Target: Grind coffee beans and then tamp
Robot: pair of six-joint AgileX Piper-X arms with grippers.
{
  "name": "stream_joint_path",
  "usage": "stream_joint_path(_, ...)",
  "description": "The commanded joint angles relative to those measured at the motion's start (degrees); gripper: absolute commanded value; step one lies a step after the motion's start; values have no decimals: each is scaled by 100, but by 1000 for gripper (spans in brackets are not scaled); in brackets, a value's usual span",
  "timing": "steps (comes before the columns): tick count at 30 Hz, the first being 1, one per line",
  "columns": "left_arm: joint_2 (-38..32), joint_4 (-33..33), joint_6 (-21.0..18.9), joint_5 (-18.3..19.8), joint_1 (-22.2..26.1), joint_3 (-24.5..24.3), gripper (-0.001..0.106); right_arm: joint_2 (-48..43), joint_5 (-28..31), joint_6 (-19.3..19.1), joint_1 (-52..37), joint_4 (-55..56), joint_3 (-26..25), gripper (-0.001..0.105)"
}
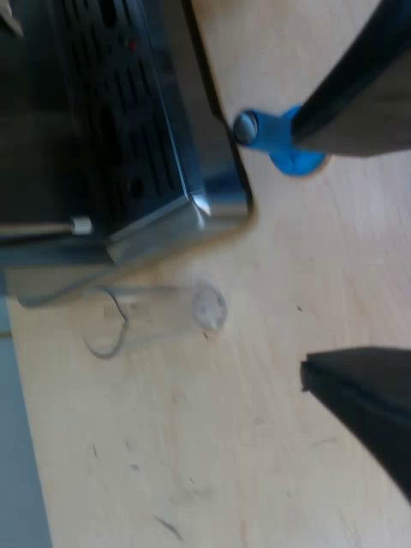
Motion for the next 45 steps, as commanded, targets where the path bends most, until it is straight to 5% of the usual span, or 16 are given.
stream_joint_path(1,213,-66,1,328,-2,-228,42,-44,-51,-189,142,-37,-344,47)
stream_joint_path(11,780,-691,-97,1074,-61,-330,42,743,-250,-329,687,-37,-1176,46)
stream_joint_path(16,1215,-1056,-85,1127,-560,-330,42,1342,-596,-459,871,-37,-1439,46)
stream_joint_path(30,2254,-2006,-44,1785,-1120,-330,42,2385,-929,-630,1691,-226,-1554,46)
stream_joint_path(37,2521,-2643,-44,2292,-1120,9,42,2731,-438,-630,2626,-743,-1554,46)
stream_joint_path(45,2520,-3112,-44,2404,-1120,546,42,3118,749,-420,4045,-1039,-1531,46)
